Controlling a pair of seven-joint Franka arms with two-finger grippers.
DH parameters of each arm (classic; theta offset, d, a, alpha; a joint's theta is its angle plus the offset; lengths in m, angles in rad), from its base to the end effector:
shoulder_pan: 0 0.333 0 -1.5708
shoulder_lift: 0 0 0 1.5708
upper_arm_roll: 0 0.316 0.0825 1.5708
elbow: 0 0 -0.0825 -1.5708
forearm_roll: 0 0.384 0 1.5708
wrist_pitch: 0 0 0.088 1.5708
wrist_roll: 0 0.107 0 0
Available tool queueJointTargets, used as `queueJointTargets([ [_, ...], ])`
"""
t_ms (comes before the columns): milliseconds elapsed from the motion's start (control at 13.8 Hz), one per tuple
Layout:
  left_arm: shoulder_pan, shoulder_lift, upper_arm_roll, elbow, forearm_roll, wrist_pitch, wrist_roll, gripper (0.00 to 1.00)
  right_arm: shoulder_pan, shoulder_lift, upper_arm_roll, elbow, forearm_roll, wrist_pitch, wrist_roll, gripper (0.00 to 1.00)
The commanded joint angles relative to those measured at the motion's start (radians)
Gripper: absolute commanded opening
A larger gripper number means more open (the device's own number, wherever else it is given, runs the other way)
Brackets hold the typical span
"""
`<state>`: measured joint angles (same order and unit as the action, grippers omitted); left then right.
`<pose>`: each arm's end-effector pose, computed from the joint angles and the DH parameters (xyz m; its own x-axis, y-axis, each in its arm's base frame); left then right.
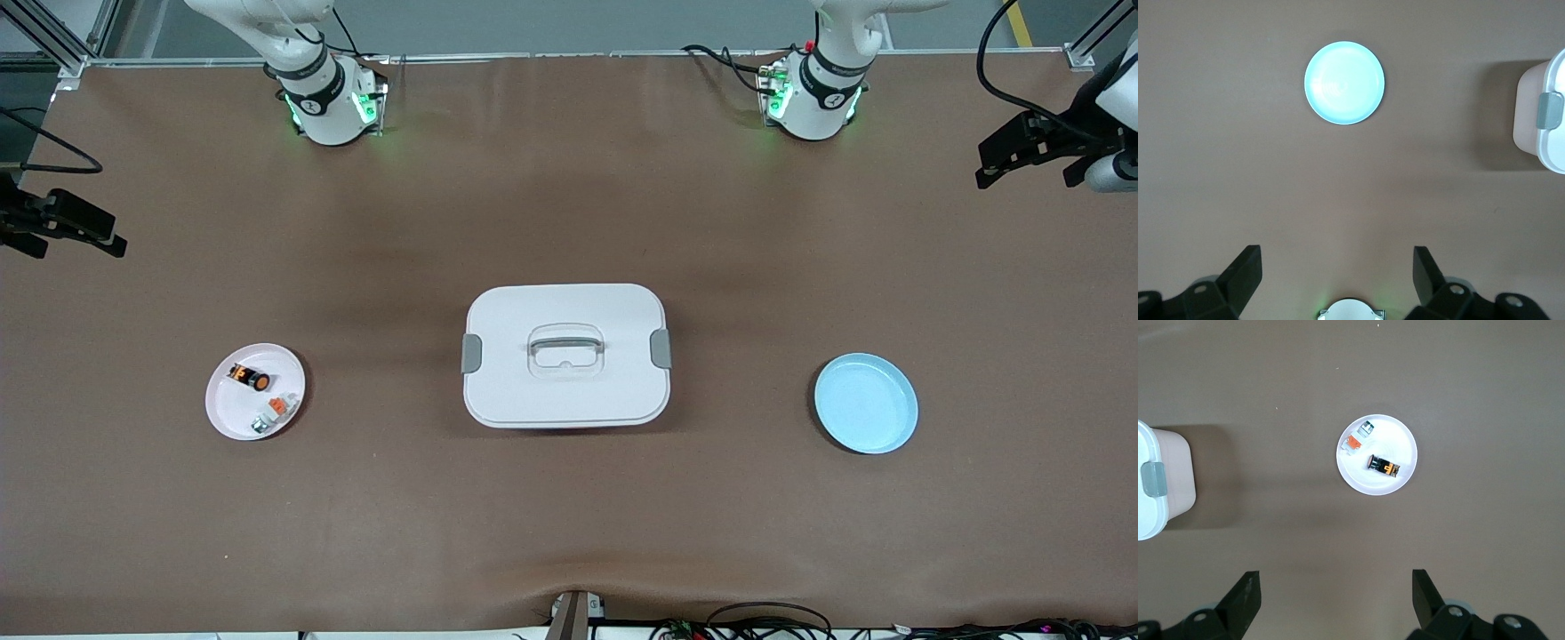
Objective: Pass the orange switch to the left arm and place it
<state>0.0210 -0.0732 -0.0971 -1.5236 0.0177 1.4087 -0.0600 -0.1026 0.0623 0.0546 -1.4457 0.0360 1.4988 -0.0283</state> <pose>0.5126 -0.0392 0.6715 0.9991 -0.0126 -0.0404 -0.0137 -0.9995 -0.0271 0.5665 -0.0243 0.6420 0.9998 -0.0172 -0.0079 -0.0175 -0.9991 -0.0396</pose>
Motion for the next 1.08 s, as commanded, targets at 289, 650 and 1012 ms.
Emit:
queueJointTargets([
  [289,-0.003,0.020,0.008,0.030,-0.004,-0.023,0.017,1.00,-0.009,-0.013,0.005,-0.012,0.005,0.001,0.005,1.00],
  [650,-0.004,0.018,0.011,0.048,-0.007,-0.028,0.016,1.00,-0.058,-0.004,0.002,-0.009,0.012,0.005,-0.015,1.00],
  [1012,-0.009,0.018,-0.024,0.045,-0.005,-0.042,0.002,1.00,-0.089,0.001,0.001,-0.012,0.015,0.078,-0.044,1.00],
])
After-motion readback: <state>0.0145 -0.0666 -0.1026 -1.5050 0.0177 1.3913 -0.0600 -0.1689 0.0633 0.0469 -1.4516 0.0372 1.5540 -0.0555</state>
